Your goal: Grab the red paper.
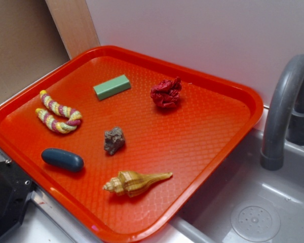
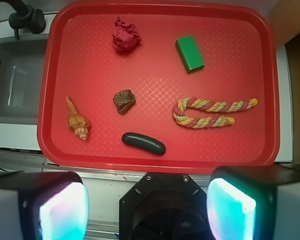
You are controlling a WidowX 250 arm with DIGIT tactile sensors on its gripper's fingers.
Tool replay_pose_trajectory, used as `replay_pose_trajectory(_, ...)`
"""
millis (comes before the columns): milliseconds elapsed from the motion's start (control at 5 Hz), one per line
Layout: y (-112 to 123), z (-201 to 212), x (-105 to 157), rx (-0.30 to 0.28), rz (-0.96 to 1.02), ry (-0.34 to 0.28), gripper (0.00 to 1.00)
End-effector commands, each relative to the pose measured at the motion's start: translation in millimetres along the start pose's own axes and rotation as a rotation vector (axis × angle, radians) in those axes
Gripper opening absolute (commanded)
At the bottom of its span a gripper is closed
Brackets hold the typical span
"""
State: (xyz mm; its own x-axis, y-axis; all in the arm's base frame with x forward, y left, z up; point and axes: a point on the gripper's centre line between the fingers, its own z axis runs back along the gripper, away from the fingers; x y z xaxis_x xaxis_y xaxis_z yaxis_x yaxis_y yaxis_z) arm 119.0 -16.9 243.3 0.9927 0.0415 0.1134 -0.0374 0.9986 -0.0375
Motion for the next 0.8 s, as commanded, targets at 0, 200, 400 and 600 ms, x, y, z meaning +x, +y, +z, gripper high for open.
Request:
replay_pose_trajectory(0,0,0,0,0.000,0.000,0.000,1.00)
replay_pose_trajectory(200,-17,-2,24,-0.080,0.036,-0.049,1.00)
replay_pose_trajectory(400,-33,-8,47,-0.054,0.069,-0.088,1.00)
replay_pose_trajectory(600,-50,-20,76,-0.015,0.102,-0.132,1.00)
